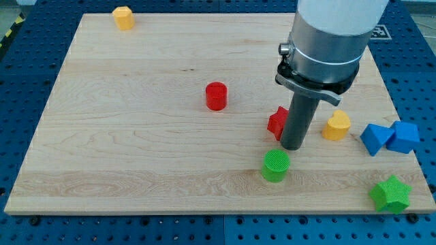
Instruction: Move red star to the right of red circle
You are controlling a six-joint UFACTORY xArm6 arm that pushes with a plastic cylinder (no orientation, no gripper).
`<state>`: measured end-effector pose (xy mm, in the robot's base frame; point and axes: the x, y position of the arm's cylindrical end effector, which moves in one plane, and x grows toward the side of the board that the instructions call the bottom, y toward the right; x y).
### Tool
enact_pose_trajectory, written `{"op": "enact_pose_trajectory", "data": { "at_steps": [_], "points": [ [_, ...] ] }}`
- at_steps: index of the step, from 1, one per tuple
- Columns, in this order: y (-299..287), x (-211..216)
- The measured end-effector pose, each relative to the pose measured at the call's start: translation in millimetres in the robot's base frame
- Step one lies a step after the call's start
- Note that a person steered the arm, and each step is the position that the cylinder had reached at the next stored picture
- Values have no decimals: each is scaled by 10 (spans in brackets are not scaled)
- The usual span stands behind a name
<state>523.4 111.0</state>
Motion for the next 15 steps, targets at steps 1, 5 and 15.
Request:
{"op": "enact_pose_trajectory", "data": {
  "at_steps": [1,5,15],
  "points": [
    [149,-1],
    [-7,-150],
    [-346,-523]
  ]
}}
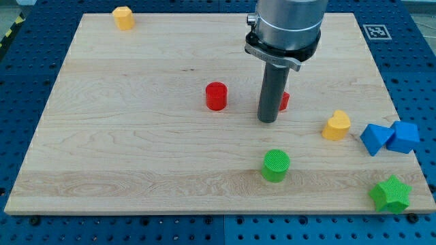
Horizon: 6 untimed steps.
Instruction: Move red star to the right of red circle
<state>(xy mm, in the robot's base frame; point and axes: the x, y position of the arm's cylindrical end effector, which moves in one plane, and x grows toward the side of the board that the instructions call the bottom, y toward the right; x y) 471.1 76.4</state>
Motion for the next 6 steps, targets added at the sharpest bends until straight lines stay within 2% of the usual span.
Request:
{"op": "enact_pose_trajectory", "data": {
  "at_steps": [2,4,6],
  "points": [
    [469,2],
    [492,-60],
    [415,-306]
  ]
}}
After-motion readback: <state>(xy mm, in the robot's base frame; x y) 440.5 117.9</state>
